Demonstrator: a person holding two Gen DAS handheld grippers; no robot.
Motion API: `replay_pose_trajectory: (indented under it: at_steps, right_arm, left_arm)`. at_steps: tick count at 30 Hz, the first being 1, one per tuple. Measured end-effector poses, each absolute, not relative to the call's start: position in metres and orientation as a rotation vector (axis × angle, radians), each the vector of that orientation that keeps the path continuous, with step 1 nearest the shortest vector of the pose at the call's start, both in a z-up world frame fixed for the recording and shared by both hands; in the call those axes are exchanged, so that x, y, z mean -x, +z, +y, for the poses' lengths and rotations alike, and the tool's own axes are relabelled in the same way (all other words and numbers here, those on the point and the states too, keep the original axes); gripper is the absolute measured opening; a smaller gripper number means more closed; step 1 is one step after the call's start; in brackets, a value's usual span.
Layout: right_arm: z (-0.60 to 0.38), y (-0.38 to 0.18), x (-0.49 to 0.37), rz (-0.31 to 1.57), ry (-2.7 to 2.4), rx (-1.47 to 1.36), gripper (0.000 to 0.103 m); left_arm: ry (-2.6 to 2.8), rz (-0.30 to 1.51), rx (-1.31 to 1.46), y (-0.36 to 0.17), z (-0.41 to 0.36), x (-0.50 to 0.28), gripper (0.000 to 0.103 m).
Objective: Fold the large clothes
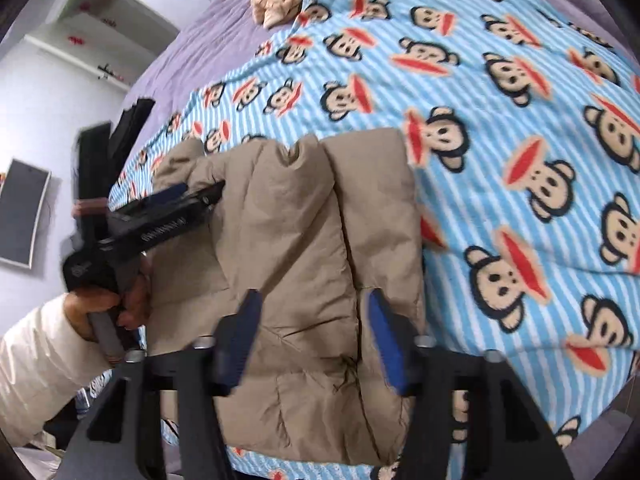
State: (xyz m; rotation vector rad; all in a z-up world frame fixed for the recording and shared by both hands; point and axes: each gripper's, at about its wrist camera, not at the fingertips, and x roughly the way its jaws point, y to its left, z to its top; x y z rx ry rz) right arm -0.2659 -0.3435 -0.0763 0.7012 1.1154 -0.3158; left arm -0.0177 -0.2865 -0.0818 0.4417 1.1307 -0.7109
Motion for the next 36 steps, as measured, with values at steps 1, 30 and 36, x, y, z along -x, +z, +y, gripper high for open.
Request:
replay_pose_trajectory:
  at_steps: [1,30,36]
  right_arm:
    - [-0.341,-0.087,0.260,1.160,-0.315,-0.700,0.022]
    - [-0.322,-0.114,0.253,1.301,-0.310,-0.664,0.033]
    - [-0.314,-0.098,0.260,1.275,-0.344,-0.644,0.051]
  left_arm:
    - [-0.704,1.135,-0.426,-0.074,-0.276,0.019,0.078]
    - [-0.573,1.354,-0.256,-0.079,-0.158,0.104,0.087]
    - [-0.584,1.338,-0.276,-0.073,-0.149,0.108,0.103]
